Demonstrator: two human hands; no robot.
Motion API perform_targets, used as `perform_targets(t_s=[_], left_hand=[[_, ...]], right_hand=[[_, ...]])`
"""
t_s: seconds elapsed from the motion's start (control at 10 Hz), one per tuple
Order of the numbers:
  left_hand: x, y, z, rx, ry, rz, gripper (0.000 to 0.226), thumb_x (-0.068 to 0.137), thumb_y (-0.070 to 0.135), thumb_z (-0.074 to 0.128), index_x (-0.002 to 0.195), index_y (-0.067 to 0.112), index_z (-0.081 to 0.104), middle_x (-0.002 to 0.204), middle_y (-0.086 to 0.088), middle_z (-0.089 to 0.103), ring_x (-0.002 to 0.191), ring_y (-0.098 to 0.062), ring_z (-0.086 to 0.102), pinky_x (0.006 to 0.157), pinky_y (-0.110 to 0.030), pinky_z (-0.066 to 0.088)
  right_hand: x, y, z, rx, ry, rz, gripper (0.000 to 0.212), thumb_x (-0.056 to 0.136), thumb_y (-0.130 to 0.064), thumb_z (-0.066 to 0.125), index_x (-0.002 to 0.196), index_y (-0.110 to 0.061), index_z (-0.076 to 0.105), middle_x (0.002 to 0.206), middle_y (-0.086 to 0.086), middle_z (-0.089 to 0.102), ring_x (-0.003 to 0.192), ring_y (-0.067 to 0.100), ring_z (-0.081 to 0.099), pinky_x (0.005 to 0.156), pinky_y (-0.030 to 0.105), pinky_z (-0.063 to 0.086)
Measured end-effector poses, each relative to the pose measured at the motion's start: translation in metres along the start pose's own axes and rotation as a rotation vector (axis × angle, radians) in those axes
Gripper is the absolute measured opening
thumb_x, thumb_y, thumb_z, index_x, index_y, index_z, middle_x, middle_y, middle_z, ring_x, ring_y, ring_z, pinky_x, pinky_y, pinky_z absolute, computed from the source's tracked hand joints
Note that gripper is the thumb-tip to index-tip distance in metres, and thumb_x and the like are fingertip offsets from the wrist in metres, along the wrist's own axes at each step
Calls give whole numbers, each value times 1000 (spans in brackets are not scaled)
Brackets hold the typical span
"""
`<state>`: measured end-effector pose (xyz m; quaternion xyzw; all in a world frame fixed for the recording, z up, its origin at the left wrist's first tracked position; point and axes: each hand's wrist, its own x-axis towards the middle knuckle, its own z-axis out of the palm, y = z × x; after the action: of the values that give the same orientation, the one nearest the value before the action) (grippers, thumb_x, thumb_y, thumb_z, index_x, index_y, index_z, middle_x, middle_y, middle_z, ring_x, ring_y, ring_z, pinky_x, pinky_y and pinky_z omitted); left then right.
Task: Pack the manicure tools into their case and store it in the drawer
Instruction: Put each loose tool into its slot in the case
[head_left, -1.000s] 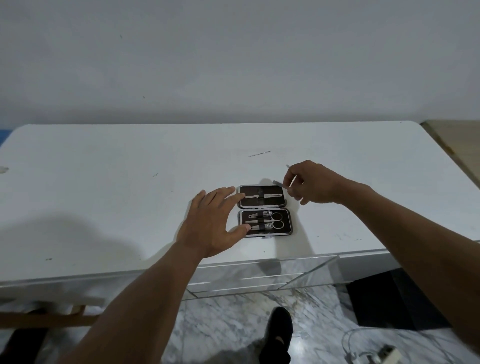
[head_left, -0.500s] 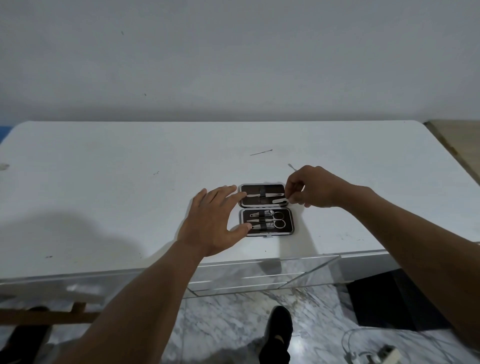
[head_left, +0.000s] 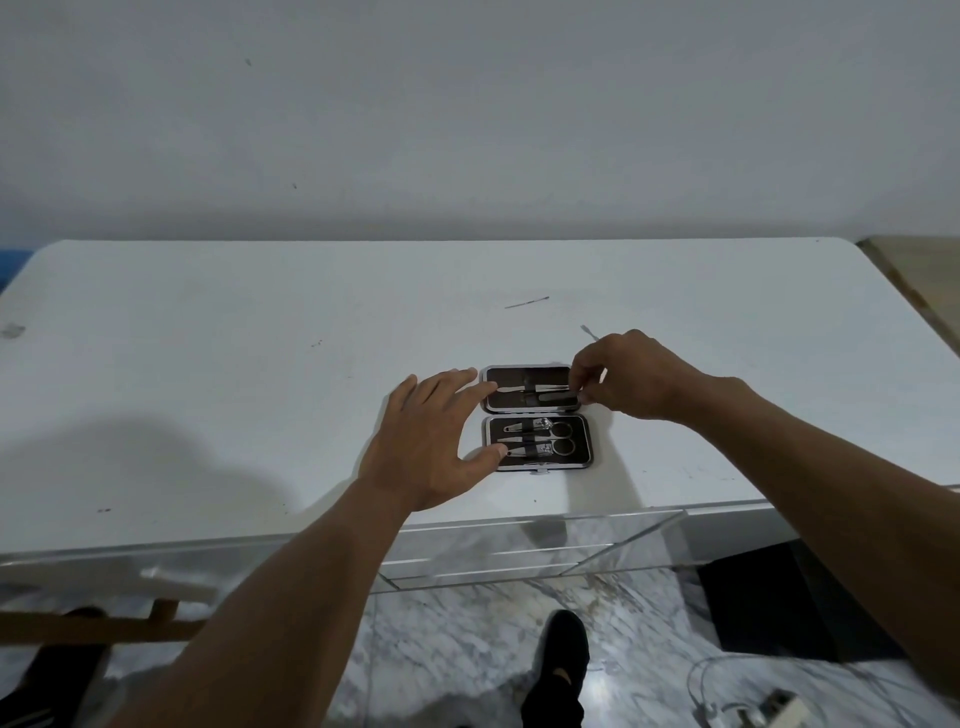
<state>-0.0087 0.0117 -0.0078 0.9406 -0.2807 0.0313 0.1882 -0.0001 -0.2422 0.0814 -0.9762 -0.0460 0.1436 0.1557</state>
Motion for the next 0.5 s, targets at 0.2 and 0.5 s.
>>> perform_targets(t_s=[0.2,0.5], left_hand=[[0,0,0,7,1,-1,70,83,68,42,143,33,39,152,6,40,140,-14,32,118,-48,20],[0,0,0,-3,3,-2,68,84,67,44,143,33,39,152,6,40,141,-13,32,118,-47,19]], right_hand=[[-3,-3,-1,-42,-11,-24,25,86,-7,62,102,-19,77,95,5,73,73,14,60,71,23,41],[-4,-5,4,-45,-8,-68,26,84,-7,63,102,-21,76,97,-2,75,88,15,63,74,22,40]])
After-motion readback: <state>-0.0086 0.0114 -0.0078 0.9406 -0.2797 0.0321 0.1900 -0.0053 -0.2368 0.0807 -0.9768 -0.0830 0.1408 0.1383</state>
